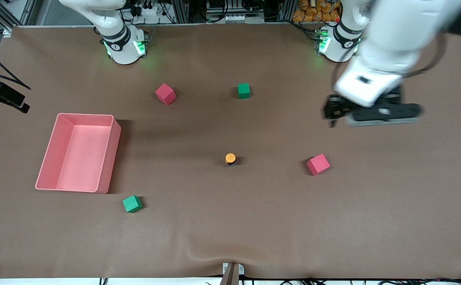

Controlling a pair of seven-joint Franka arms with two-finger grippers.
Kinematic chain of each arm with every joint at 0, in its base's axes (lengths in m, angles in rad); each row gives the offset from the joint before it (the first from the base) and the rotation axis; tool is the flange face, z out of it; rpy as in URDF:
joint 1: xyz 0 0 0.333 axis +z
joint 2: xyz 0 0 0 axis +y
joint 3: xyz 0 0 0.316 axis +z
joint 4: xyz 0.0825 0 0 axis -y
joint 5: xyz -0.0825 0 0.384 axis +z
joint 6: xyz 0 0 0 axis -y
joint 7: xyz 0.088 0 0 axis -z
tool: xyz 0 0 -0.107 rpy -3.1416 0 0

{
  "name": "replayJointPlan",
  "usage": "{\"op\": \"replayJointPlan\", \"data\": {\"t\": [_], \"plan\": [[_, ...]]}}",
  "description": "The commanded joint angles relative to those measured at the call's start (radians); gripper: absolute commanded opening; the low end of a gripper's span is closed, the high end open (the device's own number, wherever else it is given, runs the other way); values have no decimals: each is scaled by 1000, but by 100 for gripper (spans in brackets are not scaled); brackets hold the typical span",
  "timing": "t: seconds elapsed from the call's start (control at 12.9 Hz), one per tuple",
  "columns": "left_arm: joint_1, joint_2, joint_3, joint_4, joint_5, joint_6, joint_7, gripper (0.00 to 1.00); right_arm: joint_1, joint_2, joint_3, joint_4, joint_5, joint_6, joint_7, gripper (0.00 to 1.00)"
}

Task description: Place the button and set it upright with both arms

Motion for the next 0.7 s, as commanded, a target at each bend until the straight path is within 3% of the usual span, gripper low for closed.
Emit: {"op": "replayJointPlan", "data": {"t": [0.0, 0.31, 0.47, 0.62], "plan": [[141, -48, -22, -42, -82, -58, 102, 100, -17, -8, 16, -15, -24, 12, -16, 100], [332, -114, -22, -85, -165, -104, 352, 100, -15, -20, 15, -42, -24, 24, -16, 100], [317, -204, 34, -193, -168, -98, 378, 100, -17, -20, 16, -46, -26, 24, -16, 100], [202, -293, 169, -321, -168, -70, 380, 100, -17, -23, 16, -46, -26, 16, -16, 100]]}}
